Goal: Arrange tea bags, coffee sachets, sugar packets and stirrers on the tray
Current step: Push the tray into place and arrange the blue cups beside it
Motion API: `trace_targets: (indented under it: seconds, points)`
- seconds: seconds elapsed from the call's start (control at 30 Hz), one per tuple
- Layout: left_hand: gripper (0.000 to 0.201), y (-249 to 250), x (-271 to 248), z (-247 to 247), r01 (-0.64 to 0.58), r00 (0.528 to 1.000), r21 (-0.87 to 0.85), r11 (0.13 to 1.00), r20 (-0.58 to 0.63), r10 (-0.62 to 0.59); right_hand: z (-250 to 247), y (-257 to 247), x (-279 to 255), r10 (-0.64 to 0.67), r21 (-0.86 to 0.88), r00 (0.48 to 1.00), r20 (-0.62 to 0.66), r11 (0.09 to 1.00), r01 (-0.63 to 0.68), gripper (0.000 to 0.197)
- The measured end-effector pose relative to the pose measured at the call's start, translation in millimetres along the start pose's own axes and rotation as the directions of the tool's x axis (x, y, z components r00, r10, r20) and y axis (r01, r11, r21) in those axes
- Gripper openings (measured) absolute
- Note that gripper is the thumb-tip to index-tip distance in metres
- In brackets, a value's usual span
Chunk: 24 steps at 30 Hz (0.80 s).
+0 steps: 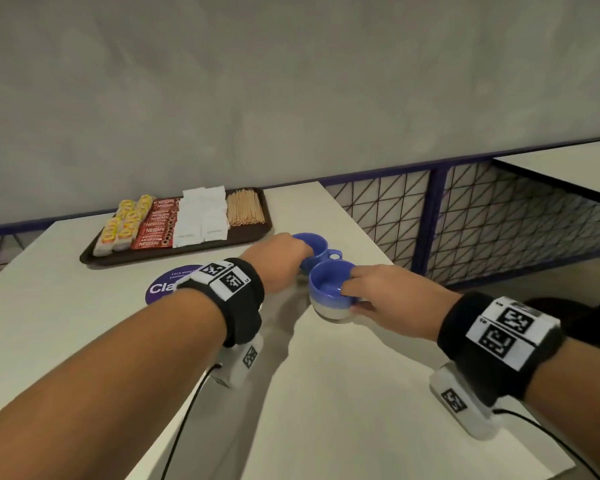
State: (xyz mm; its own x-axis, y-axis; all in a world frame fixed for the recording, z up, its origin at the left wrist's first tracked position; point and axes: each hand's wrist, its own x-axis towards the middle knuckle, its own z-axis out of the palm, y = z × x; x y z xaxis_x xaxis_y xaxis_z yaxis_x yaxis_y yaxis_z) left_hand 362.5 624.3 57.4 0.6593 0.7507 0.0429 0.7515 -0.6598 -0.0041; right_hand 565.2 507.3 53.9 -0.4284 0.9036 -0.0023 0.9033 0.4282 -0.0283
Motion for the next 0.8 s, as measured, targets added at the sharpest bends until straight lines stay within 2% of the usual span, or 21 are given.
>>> trace_targets:
  seconds: [0.23, 0.53, 0.8]
  points:
    - [0.019, -44, 55, 4, 0.075, 0.993, -0.237, 0.969, -0.072, -0.095, -3, 8, 69, 0.041, 0.077, 0.996, -0.081, 0.996, -0.035, 0.011]
    - [0.026, -105, 99, 28, 0.041, 0.987, -0.403, 0.914, -0.127, -0.100, -2, 43, 168, 0.079, 0.074, 0.989, -0.127, 0.995, -0.070, 0.017]
    - [0.055, -123, 100, 29, -0.027, 0.991, -0.358, 0.933, -0.133, -0.022, -3, 47, 202, 0.030, 0.068, 0.993, -0.111, 0.997, -0.022, 0.017]
